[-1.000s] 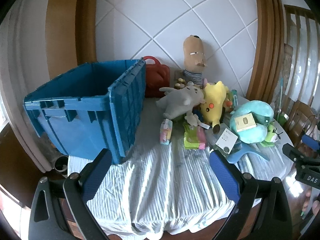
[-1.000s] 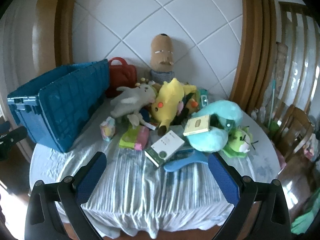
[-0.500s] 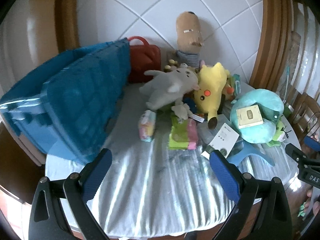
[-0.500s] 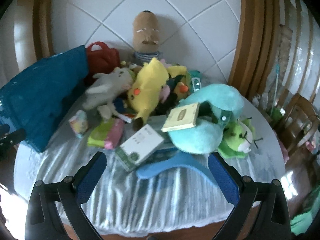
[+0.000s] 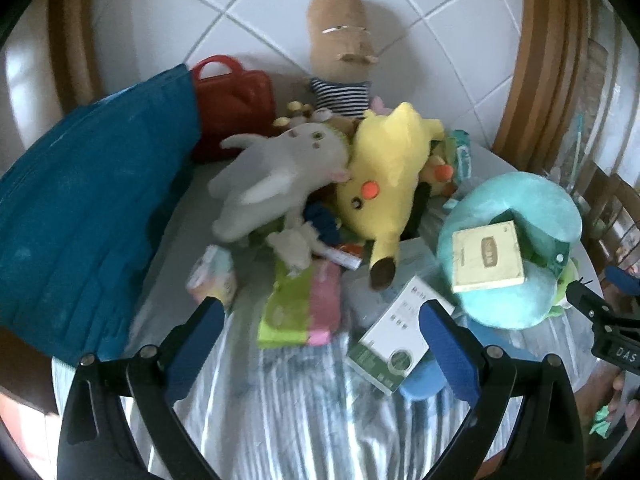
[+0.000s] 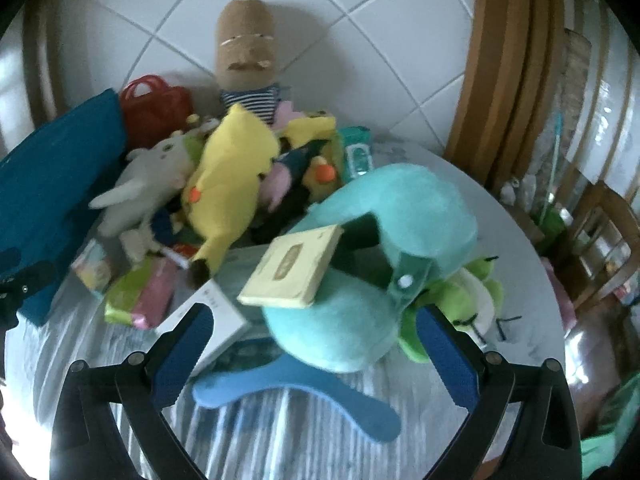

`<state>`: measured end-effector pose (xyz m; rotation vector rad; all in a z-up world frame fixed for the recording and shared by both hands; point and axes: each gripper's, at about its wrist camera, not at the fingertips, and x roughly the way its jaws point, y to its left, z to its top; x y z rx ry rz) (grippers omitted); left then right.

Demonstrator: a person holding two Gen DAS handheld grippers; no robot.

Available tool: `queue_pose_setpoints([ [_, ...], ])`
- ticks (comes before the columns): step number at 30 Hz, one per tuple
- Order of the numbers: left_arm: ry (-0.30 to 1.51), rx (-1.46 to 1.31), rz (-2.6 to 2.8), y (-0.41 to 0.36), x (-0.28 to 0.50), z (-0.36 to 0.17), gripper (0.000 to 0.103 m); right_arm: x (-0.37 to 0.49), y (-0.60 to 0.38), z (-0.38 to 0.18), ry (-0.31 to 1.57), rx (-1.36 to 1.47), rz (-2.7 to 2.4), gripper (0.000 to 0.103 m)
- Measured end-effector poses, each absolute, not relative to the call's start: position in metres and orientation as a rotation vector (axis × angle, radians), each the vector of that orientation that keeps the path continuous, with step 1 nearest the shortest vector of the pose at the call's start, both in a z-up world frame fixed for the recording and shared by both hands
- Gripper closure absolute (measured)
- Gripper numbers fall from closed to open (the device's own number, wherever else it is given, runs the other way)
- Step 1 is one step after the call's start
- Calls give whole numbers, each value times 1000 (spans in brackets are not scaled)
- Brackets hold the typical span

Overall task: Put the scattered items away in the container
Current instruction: 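Move both grippers toward the teal neck pillow on the table, then grasp the teal neck pillow with both grippers from either side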

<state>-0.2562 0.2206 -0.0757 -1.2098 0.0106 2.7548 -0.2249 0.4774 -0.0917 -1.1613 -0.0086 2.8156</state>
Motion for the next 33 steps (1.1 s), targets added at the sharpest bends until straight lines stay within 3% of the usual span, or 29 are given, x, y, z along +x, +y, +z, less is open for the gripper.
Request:
queue_pose_setpoints([
  [10, 146, -1185, 2585, 310, -306, -102, 4, -244, 542, -77, 7, -1084, 2715, 0],
  [17, 74, -1246, 2555, 392, -338, -114, 4, -296, 599, -75, -72, -1114, 2774, 0],
  [23, 34, -1409, 2567, 448, -368, -154, 4, -350, 632, -93, -165, -1261, 2856, 0],
  [33, -9, -1723, 2853, 389, -403, -196, 4, -395, 627, -131, -207, -1456, 2926, 0],
])
